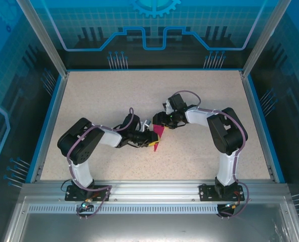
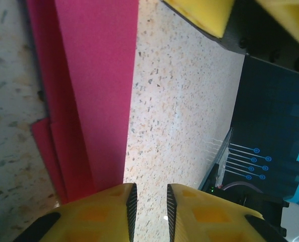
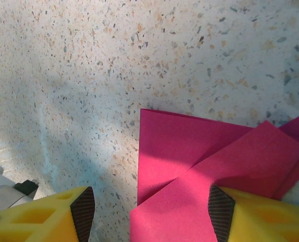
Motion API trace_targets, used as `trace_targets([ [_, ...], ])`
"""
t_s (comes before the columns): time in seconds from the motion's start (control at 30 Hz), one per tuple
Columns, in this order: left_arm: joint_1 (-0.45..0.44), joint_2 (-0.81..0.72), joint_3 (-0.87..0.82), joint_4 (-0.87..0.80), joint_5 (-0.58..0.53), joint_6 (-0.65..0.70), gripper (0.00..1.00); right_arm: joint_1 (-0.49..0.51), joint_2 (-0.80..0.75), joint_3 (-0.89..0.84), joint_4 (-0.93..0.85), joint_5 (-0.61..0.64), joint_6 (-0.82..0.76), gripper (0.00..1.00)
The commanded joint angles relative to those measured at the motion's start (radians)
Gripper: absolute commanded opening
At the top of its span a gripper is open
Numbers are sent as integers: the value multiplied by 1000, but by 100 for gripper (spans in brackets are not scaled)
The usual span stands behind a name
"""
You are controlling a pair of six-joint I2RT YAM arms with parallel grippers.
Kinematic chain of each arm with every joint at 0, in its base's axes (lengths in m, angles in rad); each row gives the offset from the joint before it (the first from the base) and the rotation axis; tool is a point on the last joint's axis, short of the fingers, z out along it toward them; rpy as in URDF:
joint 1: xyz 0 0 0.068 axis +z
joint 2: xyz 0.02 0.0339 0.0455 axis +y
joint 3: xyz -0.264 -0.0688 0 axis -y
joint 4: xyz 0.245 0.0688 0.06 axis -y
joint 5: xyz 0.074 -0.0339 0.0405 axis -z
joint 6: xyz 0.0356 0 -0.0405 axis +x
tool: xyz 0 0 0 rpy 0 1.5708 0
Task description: Fold a paper plane with a square sheet of paper (fold left side to right side)
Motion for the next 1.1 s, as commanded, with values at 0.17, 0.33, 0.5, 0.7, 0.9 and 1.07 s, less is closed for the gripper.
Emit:
trace_targets([
  [0.17, -10, 36, -18, -26, -29, -11, 26, -1, 33, -29, -76, 36, 4, 65],
  [0.33, -18, 41, -16, -91, -53, -15, 25, -1, 25, -26, -68, 29, 4, 65],
  [0.5, -37, 27, -1, -204, -103, -1, 25, -1, 17, -22, -68, 28, 5, 64],
  [0.7, -62, 23, 44, -377, -167, 16, 23, -4, -22, -13, -45, 19, 4, 64],
  [0.9, -80, 44, 97, -496, -208, 32, 20, -30, -129, -58, 21, 17, 11, 60],
  [1.07, -94, 66, 131, -545, -227, 43, 8, -39, -237, -139, 45, 0, 7, 52],
])
